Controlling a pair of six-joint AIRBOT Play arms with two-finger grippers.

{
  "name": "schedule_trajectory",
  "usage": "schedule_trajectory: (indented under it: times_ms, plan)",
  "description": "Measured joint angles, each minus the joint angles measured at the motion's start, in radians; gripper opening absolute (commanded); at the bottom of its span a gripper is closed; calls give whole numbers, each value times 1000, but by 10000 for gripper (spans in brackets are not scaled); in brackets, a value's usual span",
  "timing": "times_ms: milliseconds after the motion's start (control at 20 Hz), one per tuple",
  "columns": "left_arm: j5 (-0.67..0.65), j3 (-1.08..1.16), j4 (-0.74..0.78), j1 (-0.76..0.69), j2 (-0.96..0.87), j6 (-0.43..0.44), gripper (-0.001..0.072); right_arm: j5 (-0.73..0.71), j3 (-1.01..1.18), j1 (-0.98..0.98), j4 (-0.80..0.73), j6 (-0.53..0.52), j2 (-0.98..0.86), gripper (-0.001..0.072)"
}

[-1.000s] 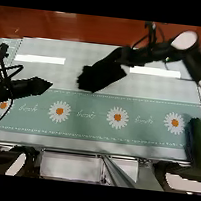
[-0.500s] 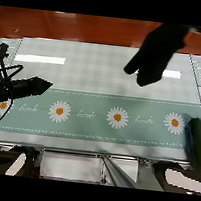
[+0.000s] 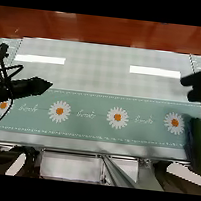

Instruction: Fold the shirts.

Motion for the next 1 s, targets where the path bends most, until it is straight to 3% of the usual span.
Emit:
schedule_trajectory:
  times_ms: [150, 600, 650, 700, 750, 950, 1000]
  plan:
    - [14, 0, 0, 0, 0, 0, 25, 32, -107, -148, -80, -2, 48, 24]
    - [47, 0, 0, 0, 0, 16, 25, 53, -550, -483, -530, 13, 307, 31]
    - [53, 0, 0, 0, 0, 18, 25, 52, -577, -499, -578, 14, 326, 155]
    - [58, 0, 0, 0, 0, 19, 25, 52, -600, -509, -615, 15, 343, 328]
    - [64, 0, 0, 0, 0, 19, 25, 52, -624, -518, -658, 16, 356, 413]
    - [106, 0, 0, 0, -1, 22, 25, 51, -682, -533, -757, 26, 380, 404]
    - [127, 0, 0, 0, -1, 23, 25, 51, -689, -535, -760, 29, 380, 281]
